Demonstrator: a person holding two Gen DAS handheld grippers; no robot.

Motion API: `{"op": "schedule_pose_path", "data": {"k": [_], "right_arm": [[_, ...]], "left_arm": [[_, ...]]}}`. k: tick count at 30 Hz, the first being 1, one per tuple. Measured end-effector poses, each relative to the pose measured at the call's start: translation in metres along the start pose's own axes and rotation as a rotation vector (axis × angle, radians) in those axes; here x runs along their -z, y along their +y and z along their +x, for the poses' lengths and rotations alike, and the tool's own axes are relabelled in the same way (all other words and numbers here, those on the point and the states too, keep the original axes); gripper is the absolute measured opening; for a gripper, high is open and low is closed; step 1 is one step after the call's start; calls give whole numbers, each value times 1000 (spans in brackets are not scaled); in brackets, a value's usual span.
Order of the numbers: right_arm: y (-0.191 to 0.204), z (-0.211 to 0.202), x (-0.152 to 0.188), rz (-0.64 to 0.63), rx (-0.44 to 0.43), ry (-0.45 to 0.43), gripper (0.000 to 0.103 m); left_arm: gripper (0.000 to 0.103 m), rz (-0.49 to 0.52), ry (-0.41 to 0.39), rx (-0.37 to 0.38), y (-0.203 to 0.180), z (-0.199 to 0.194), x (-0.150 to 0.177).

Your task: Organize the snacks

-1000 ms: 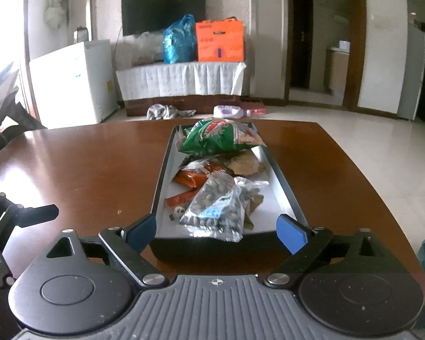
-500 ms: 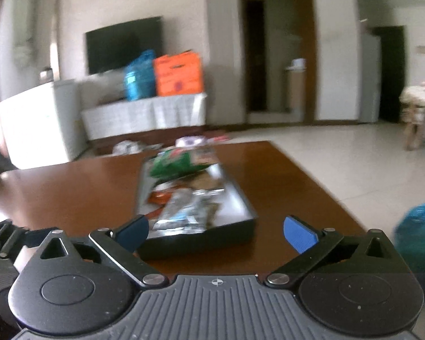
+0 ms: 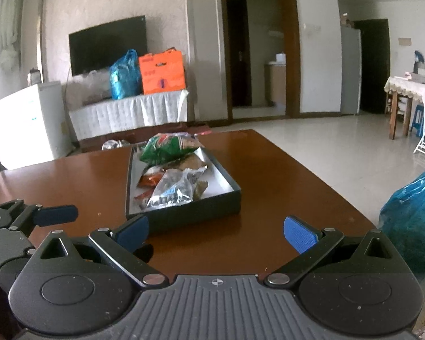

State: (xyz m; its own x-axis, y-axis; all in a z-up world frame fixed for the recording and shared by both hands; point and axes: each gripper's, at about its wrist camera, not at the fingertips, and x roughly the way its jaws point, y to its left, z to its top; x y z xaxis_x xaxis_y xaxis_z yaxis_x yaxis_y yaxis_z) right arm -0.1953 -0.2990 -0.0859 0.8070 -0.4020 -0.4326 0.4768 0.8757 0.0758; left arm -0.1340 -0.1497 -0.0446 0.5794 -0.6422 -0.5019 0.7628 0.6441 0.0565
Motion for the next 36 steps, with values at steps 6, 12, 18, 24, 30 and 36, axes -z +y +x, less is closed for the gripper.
{"op": "schedule_pose_path", "data": {"k": [6, 12, 18, 24, 30, 36], "right_arm": [[-2, 8, 2, 22, 11, 24, 103], [-3, 10, 2, 19, 38, 35, 103], [-7, 10, 0, 27, 60, 65, 103], [-11, 12, -1, 30, 67, 77, 103], [-15, 14, 0, 49, 57, 89, 103], [-18, 15, 0, 62, 49, 92, 103]], "left_arm": [[101, -33, 15, 25, 2, 4, 3], [101, -4, -8, -18, 0, 3, 4], [101, 1, -19, -52, 0, 2, 3], [101, 0, -31, -36, -1, 1, 2], [101, 5, -39, -48, -3, 2, 2], [101, 7, -45, -58, -5, 1, 2]]}}
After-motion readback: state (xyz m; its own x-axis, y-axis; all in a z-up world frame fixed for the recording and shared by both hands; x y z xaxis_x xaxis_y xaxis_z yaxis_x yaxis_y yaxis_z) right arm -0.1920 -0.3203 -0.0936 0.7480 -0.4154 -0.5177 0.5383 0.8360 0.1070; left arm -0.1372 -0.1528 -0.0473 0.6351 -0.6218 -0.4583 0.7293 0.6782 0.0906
